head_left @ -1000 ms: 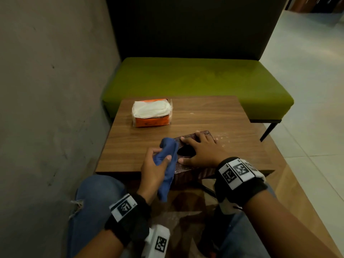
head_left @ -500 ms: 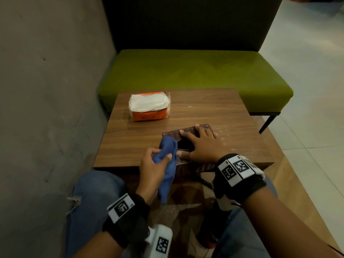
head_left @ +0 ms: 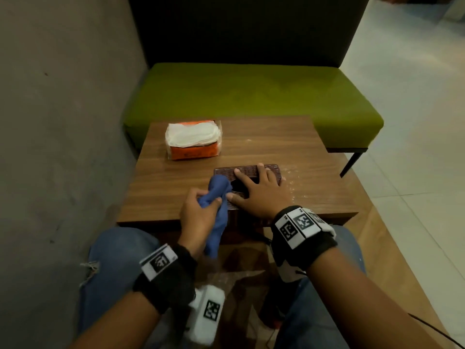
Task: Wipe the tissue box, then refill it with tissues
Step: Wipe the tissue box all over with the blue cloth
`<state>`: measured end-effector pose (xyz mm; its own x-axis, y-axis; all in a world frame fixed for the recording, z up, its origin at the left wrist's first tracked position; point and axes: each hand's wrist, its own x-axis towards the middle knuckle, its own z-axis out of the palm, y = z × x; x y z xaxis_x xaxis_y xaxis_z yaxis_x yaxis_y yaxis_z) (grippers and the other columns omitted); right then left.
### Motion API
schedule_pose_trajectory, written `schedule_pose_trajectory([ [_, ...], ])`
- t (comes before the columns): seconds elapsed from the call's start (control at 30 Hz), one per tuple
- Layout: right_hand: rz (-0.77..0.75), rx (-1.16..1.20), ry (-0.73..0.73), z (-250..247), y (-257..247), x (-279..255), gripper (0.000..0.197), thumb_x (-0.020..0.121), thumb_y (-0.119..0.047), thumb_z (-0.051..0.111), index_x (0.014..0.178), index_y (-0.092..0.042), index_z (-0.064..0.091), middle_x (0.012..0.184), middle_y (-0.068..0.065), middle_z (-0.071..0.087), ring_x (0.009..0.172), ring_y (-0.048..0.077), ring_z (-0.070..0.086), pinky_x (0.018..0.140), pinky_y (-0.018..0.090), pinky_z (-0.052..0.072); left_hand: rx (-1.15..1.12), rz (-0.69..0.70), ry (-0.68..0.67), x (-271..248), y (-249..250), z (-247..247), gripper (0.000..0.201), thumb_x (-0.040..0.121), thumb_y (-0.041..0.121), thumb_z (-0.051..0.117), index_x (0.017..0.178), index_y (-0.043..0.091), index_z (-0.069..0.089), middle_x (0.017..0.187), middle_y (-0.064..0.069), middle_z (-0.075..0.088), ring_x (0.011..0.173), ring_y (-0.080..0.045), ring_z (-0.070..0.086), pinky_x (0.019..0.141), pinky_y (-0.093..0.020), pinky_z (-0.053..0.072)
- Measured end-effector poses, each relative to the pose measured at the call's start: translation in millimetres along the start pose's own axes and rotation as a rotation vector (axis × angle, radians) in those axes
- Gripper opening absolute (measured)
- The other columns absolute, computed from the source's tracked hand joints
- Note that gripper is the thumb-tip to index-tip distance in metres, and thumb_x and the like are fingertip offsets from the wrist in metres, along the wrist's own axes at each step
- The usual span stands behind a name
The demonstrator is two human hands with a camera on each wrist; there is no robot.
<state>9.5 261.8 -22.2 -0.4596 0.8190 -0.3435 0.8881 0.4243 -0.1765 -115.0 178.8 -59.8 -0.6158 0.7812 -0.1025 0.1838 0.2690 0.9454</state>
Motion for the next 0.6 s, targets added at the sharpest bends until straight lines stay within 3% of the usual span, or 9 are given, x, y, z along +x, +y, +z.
schedule_pose_trajectory([
  [0.07,0.014,-0.017,-0.009,-0.5,-1.7,0.2,0.071,0.089,-0.071,0.03,0.15,-0.046,0.003,0.161,0.012,-0.01,0.149,0.03,-0.004,0.117,0.057,0.003,0.018,-0.017,-0.007,24.3,7.8,2.4,0.017,0.085,0.014,0.064,0.087,0.014,0.047,0.076,0.002,0.053,0.072,-0.014,0.053,0.062,-0.025,0.044],
  [0.13,0.03,-0.009,-0.02,-1.6,-3.2,-0.3,0.072,0.089,-0.072,0.03,0.15,-0.046,0.002,0.161,0.012,-0.011,0.149,0.029,-0.005,0.117,0.057,0.003,0.028,-0.018,-0.03,44.3,16.4,3.3,0.02,0.084,0.013,0.064,0.08,0.018,0.045,0.074,0.002,0.051,0.075,-0.019,0.054,0.069,-0.035,0.046],
  [0.2,0.037,-0.012,-0.024,-2.8,-4.6,-1.4,0.072,0.089,-0.072,0.029,0.15,-0.046,0.001,0.161,0.012,-0.012,0.149,0.029,-0.005,0.117,0.057,0.004,0.017,-0.031,-0.043,49.0,17.8,4.0,0.024,0.084,0.011,0.064,0.076,0.02,0.042,0.073,0.001,0.05,0.079,-0.022,0.054,0.072,-0.037,0.046],
  [0.3,0.035,-0.018,-0.029,-3.9,-5.1,-1.7,0.072,0.09,-0.071,0.029,0.151,-0.045,0.001,0.161,0.012,-0.012,0.149,0.029,-0.005,0.117,0.057,0.004,-0.029,-0.089,-0.039,23.9,7.7,0.0,0.018,0.085,0.011,0.063,0.082,0.016,0.047,0.078,0.0,0.053,0.08,-0.021,0.055,0.071,-0.033,0.046],
  [0.43,0.038,-0.012,-0.02,-2.3,-5.2,-2.1,0.072,0.089,-0.072,0.027,0.151,-0.045,0.0,0.161,0.013,-0.012,0.149,0.03,-0.006,0.117,0.058,0.003,-0.101,-0.045,0.0,-15.6,-5.5,-6.8,0.014,0.086,0.009,0.062,0.082,0.016,0.05,0.08,0.003,0.055,0.074,-0.007,0.054,0.064,-0.021,0.043],
  [0.5,0.041,-0.006,-0.016,-1.4,-5.9,-3.0,0.072,0.09,-0.071,0.027,0.151,-0.044,0.0,0.161,0.013,-0.012,0.149,0.03,-0.006,0.117,0.058,0.002,-0.137,-0.074,0.027,-12.9,-4.8,-5.1,0.012,0.086,0.013,0.064,0.087,0.013,0.052,0.079,0.001,0.056,0.073,-0.008,0.055,0.061,-0.02,0.043],
  [0.6,0.041,-0.006,-0.016,-2.0,-6.4,-4.0,0.071,0.09,-0.071,0.028,0.151,-0.044,0.002,0.161,0.013,-0.011,0.149,0.03,-0.005,0.117,0.058,0.003,-0.16,-0.155,-0.015,12.5,1.4,-2.8,0.018,0.086,0.018,0.065,0.079,0.016,0.049,0.076,-0.003,0.055,0.068,-0.013,0.054,0.06,-0.026,0.046],
])
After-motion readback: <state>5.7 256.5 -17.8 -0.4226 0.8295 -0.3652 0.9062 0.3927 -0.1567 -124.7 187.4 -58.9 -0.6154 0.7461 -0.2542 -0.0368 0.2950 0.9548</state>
